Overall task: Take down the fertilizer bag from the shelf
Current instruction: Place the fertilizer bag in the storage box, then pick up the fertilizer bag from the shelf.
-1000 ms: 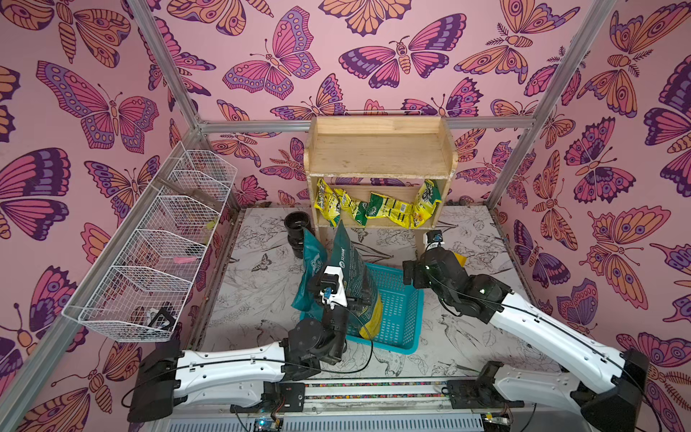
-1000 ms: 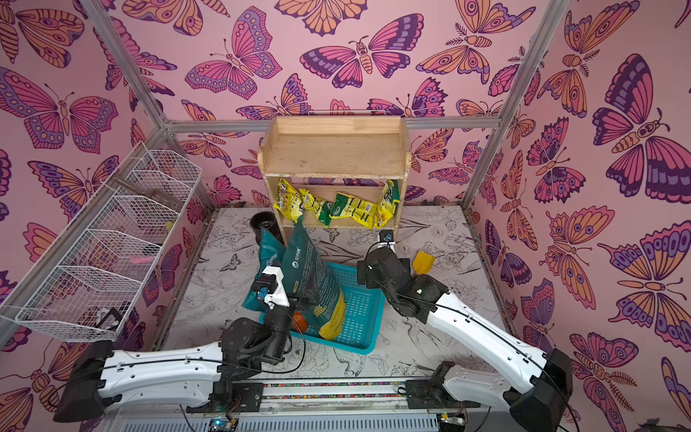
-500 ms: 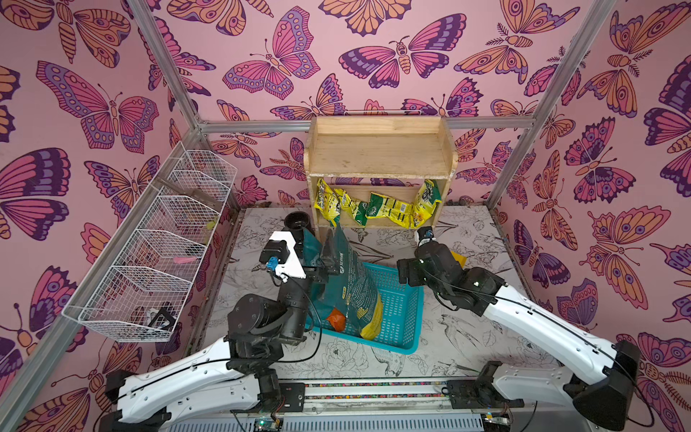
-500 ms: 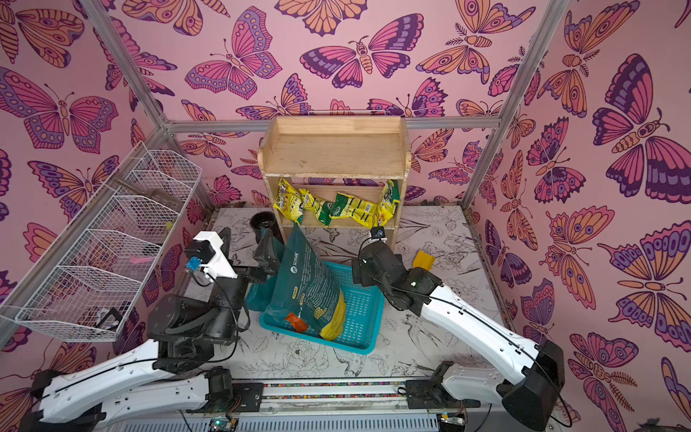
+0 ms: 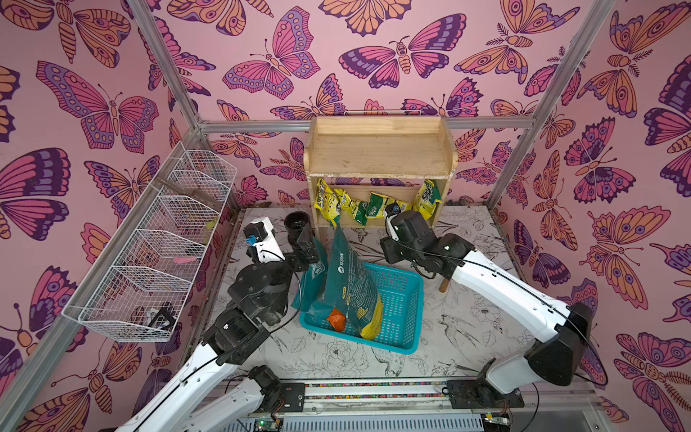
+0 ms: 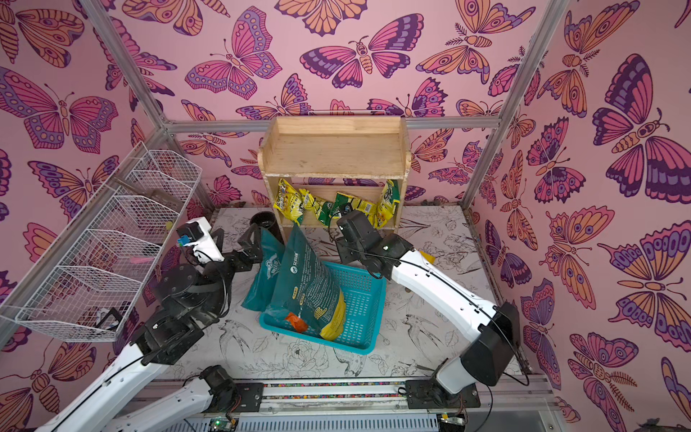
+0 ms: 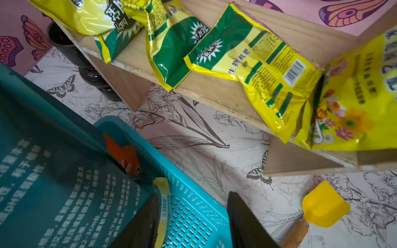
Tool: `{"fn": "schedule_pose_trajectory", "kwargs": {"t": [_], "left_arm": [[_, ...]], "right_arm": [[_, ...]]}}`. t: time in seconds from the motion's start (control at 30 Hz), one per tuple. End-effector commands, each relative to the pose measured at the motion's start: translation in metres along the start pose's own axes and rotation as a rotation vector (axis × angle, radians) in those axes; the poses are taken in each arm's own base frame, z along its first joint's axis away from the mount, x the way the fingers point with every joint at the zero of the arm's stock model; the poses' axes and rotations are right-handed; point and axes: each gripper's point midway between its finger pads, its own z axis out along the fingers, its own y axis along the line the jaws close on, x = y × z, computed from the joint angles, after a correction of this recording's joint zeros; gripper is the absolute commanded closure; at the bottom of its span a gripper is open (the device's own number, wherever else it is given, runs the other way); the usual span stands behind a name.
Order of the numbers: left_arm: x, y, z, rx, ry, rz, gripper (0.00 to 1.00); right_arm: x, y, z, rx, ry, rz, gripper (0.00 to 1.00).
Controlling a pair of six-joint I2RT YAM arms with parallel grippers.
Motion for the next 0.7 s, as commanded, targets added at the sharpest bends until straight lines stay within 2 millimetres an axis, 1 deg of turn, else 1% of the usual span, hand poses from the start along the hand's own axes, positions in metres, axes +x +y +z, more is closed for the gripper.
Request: {"fn": "schedule_pose_trajectory", "kwargs": {"t": [0.0,0.07,0.13,0.27,0.3,0.4,0.5,0.6,0.63,0.67], "left_arm": [[0.022,-0.003,0.012,0.092,0.144,-0.145,0.01],[0.027,0.002,0.021,0.105,0.182,-0.202,0.01],[0.029,0.008,0.026,0.114,0.183,-0.243,0.01],[0.033,0.016,0.031,0.114,0.187,-0.257,0.01],[0.036,0.017,0.033,0.119,0.196,-0.259,0.01],[0.041,0.01,0.038,0.183,0.2,-0.271,0.04],[0.047,0.002,0.042,0.237,0.194,-0.29,0.15],[0.058,-0.004,0.05,0.276,0.224,-0.298,0.34],[0.063,-0.003,0.054,0.272,0.236,-0.298,0.4],[0.068,-0.003,0.059,0.272,0.247,-0.298,0.45]], "right_arm": [[-0.015,-0.002,0.008,0.0,0.012,-0.079,0.43],[-0.016,-0.006,0.017,0.033,0.03,-0.109,0.41],[-0.017,-0.008,0.024,0.057,0.028,-0.123,0.41],[-0.018,0.0,0.037,0.025,-0.011,-0.111,0.41],[-0.02,0.001,0.039,0.023,-0.027,-0.103,0.41],[-0.022,0.003,0.043,0.014,-0.052,-0.081,0.41],[-0.02,0.005,0.041,0.002,-0.047,-0.067,0.4],[-0.012,0.002,0.035,0.003,-0.047,-0.035,0.4],[-0.009,0.0,0.032,0.006,-0.048,-0.019,0.4],[-0.007,-0.002,0.027,0.006,-0.053,-0.006,0.4]]}}
